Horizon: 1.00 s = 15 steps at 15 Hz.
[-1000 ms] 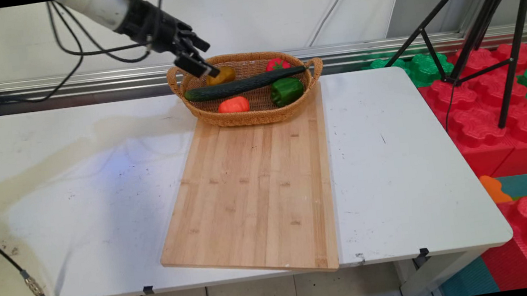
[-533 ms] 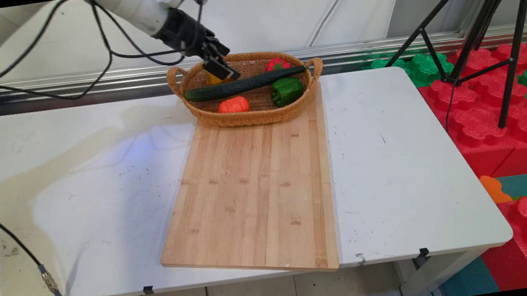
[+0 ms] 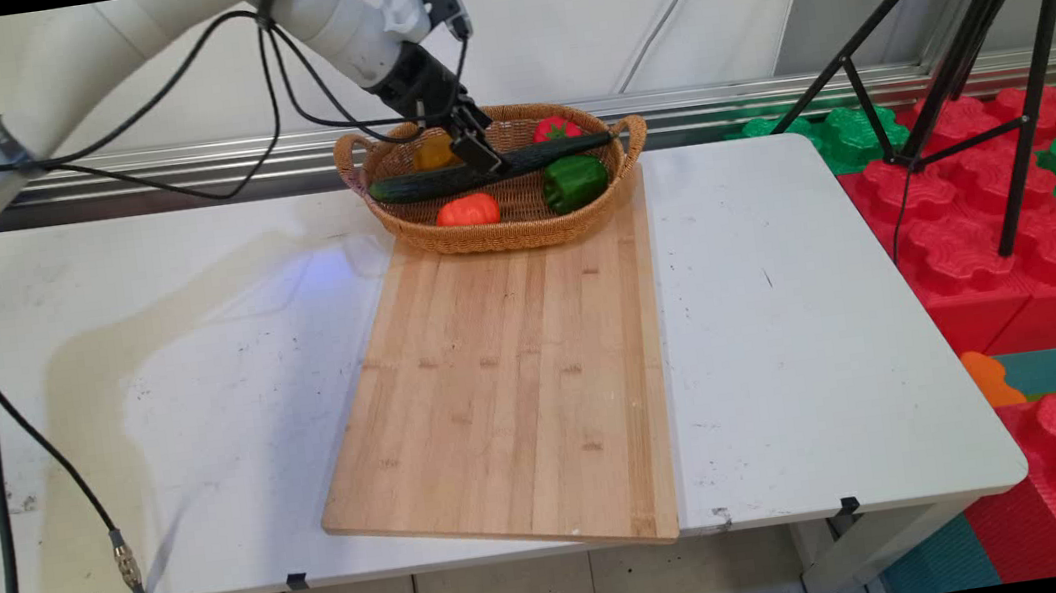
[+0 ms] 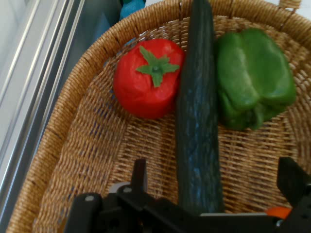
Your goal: Pick up the cucumber from the vegetable basket
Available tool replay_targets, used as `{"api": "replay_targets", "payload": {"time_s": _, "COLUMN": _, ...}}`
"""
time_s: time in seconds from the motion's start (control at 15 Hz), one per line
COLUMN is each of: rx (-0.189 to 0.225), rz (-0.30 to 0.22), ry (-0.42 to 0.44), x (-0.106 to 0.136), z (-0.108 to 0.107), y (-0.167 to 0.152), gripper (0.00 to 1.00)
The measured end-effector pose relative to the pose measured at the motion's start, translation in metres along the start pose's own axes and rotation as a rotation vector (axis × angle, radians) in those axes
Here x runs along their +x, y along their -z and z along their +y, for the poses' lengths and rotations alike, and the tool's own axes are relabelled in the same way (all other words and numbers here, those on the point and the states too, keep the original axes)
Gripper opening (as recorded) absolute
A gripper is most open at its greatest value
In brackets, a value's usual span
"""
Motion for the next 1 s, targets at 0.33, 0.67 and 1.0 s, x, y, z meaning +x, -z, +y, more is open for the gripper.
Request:
{"api": "replay_targets", "payload": {"time_s": 0.33, "rx": -0.010, "rz": -0.031, "ry": 0.008, "x": 0.001, "z": -0.008, "y": -0.028, "gripper": 1.00}}
{"api": "replay_targets", "payload": {"time_s": 0.67, "rx": -0.017, "rz": -0.046, "ry": 0.017, "x": 0.001, "z": -0.011, "y": -0.043, "gripper": 1.00}}
{"api": "replay_targets", "payload": {"time_s": 1.0, "rx": -0.022, "rz": -0.051, "ry": 0.019, "x": 0.001, "z": -0.014, "y": -0.053, "gripper": 0.00}}
